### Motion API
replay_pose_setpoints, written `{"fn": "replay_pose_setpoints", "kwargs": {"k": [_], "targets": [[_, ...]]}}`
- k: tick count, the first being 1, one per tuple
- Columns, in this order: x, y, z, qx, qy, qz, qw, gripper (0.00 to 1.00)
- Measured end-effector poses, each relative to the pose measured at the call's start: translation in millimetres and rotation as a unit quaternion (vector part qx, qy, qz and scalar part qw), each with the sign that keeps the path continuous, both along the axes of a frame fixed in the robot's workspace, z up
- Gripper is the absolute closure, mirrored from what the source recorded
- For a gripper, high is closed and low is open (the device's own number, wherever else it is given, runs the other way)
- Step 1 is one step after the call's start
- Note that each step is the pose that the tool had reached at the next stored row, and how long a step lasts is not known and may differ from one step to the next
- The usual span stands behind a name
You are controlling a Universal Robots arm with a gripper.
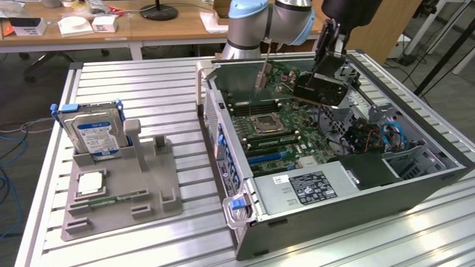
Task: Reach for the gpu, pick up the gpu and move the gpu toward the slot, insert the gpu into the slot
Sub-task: 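Insert the gpu into the slot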
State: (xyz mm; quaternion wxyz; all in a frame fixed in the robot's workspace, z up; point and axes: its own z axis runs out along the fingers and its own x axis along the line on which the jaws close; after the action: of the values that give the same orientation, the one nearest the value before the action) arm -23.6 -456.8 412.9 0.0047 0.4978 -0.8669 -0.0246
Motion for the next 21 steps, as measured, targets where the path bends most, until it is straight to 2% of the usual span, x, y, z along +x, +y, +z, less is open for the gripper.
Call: {"fn": "replay_pose_setpoints", "kwargs": {"k": [9,21], "targets": [[0.0,0.0,0.0,0.0000,0.0000,0.023,0.9997,0.74],[0.0,0.0,0.0,0.0000,0.0000,0.053,0.9986,0.74]]}}
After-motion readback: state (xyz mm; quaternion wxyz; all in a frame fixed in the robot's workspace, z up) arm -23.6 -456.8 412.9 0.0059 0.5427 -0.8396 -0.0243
